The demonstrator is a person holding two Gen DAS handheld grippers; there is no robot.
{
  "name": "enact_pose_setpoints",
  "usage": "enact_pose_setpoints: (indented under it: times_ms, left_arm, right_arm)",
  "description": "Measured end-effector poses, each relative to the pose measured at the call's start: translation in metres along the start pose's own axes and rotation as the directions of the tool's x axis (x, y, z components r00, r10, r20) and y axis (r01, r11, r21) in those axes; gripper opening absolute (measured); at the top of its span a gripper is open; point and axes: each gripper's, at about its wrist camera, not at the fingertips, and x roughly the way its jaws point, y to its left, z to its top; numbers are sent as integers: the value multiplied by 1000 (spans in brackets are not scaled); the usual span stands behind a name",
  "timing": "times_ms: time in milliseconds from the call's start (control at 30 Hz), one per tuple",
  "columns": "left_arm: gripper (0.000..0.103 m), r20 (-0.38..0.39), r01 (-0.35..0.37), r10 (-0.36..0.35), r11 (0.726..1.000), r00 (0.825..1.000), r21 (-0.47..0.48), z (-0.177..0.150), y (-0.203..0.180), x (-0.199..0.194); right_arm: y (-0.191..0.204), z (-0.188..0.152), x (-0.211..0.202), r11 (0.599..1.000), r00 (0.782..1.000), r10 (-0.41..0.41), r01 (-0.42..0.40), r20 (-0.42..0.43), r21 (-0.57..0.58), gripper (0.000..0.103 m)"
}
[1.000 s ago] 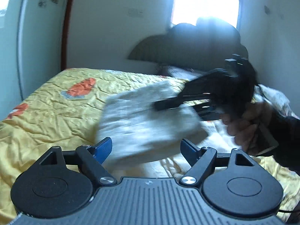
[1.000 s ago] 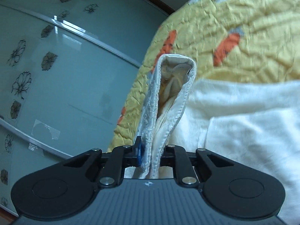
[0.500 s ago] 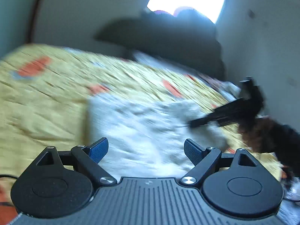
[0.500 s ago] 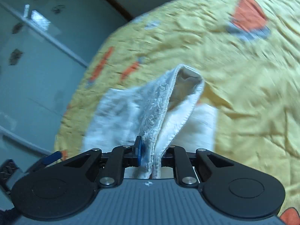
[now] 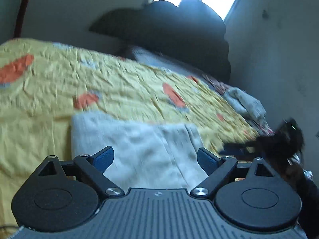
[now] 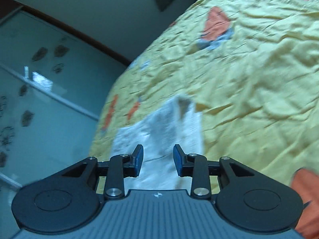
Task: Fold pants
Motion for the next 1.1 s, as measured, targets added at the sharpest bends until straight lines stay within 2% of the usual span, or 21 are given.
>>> enact_pose_setpoints:
  times_ms: [67,100,133,167,200,233,267,300,367,467,533,600,667,767,800,900,1000,1067,1100]
  left_arm:
    - [92,-12,-20,20,1000,1000,-2,20,7,27]
    - [92,-30,-42,42,999,999,-4,26,11,44]
    - [92,-61,-65,65,998,996,-6,28,16,62]
    - [92,-102,-88,87,996,991,-5,27,21,79]
    - [91,-145,-109,106,994,984,-11,22,28,95]
    - [91,-176,-127,123,992,977,-11,14,34,109]
    - [92,-169,-128,129,992,977,15,6,36,117]
    - [101,-130,-127,135,990,982,67,-2,32,118]
    - [103,-126,-158,177,977,976,145,-10,22,123]
    - [102,-130,-173,195,972,972,159,-10,21,123]
    - [99,-127,-196,215,969,968,148,-8,19,117]
    - [99,-129,-224,239,967,962,118,-7,17,108]
    - [98,-148,-269,281,958,948,98,-6,13,101]
    - [99,-150,-309,316,949,937,68,-9,7,90]
    - [99,-149,-312,319,948,936,68,-12,5,88]
    - [101,-142,-325,339,939,930,112,-23,0,88]
    - [102,-136,-330,346,935,928,128,-28,-1,90]
    - [103,-136,-326,340,938,931,117,-29,1,92]
    - [103,-135,-327,341,938,930,117,-29,2,94]
  right_arm:
    - [12,-9,16,999,999,21,-22,-41,-32,33]
    - [15,-13,23,999,998,16,-19,-62,-47,36]
    - [17,-20,30,998,996,-6,1,-84,-62,40]
    - [14,-25,36,997,994,-41,35,-103,-65,48]
    - [7,-29,41,997,991,-65,59,-115,-57,48]
    - [-5,-33,43,999,992,-46,43,-115,-25,48]
    - [-18,-35,40,999,996,9,-6,-89,32,47]
    - [-31,-37,38,994,996,50,-42,-72,104,43]
    - [-43,-40,36,988,996,65,-56,-57,146,31]
    - [-39,-37,34,986,997,53,-44,-51,159,31]
    - [-20,-32,30,992,999,-11,15,-33,122,34]
    - [6,-25,26,999,999,-42,42,13,32,40]
    - [31,-17,26,996,996,-73,76,53,-50,44]
    - [60,-4,39,965,977,-168,190,130,-179,66]
    - [65,0,45,953,968,-204,231,149,-198,69]
    - [64,11,67,944,963,-228,255,143,-211,69]
    - [46,16,90,929,949,-294,311,111,-200,67]
    - [28,12,99,935,952,-290,303,95,-182,67]
    - [25,9,97,936,956,-271,290,115,-199,67]
